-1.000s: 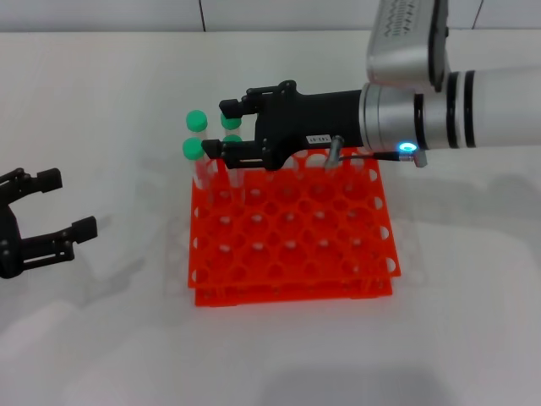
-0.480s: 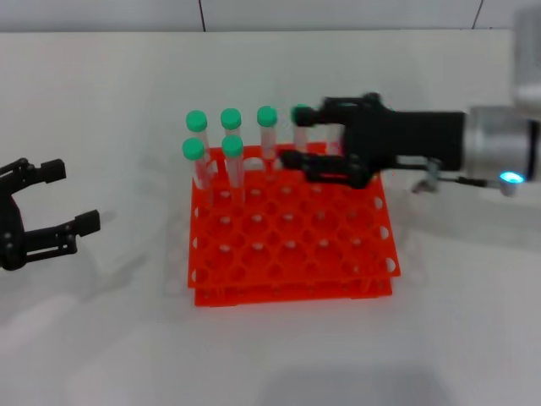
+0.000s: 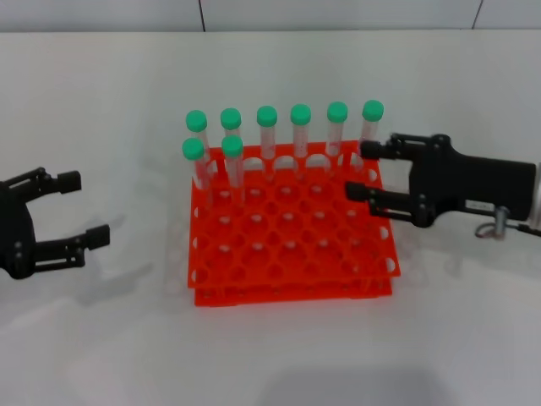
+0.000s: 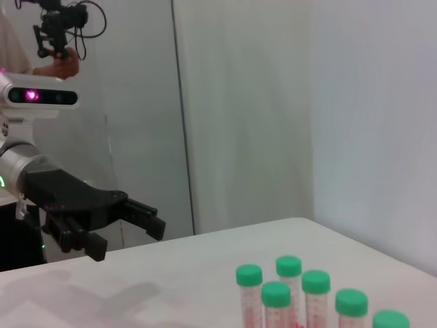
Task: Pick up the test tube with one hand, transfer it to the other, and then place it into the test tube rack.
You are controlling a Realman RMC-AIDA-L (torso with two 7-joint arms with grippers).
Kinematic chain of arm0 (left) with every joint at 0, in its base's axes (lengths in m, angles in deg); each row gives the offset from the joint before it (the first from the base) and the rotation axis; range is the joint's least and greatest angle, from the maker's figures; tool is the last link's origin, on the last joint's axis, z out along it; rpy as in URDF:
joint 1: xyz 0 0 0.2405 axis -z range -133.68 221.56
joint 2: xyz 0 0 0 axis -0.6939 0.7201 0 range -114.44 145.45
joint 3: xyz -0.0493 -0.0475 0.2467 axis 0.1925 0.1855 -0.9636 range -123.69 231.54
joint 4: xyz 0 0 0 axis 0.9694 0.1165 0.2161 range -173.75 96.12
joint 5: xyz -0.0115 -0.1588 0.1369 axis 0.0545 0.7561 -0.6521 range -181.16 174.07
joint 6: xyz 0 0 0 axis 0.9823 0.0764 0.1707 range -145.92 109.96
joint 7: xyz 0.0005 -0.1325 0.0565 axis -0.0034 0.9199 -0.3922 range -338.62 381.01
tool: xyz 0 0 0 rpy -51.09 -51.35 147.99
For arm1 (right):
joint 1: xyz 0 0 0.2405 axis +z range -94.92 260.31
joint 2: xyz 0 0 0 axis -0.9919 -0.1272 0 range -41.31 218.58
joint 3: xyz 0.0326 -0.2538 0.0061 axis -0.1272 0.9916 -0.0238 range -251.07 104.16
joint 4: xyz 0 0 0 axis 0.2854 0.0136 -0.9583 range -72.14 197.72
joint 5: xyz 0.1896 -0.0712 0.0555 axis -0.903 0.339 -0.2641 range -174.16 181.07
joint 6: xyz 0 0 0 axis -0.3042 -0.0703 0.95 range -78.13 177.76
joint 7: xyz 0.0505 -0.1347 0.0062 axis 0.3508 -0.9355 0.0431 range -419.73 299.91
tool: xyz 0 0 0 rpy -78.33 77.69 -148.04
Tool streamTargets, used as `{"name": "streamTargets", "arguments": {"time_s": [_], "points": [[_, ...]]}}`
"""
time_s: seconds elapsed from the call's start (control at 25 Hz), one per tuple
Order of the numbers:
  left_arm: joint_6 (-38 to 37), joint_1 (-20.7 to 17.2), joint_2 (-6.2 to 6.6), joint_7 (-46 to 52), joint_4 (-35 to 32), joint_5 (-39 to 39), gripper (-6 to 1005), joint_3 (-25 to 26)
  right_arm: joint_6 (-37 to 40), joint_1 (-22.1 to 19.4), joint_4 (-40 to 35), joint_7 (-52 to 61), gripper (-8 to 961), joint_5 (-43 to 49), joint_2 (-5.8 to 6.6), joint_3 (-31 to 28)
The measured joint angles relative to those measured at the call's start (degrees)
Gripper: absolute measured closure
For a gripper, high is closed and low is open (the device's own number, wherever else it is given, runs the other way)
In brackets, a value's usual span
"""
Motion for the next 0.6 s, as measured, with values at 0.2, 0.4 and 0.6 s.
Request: {"name": "streamTargets", "arguments": {"time_s": [0.2,0.4,0.6], "points": [[-2.06,0.0,0.2,-0.42,-0.06,-0.92,105,0.17,2.44,-0.69,2.01,-1.25,338,0.87,0.68,-1.26],[-4.56,0.11,1.23,-0.83,-0.06,-1.59,105,-0.07,3.64,-0.86,2.2,-1.51,338,2.82,1.09,-1.34],[-5.24,0.56,1.42,-0.85,-0.14,-2.83,104,-0.11,5.05,-0.68,2.29,-1.0,338,2.95,2.26,-1.41]]}}
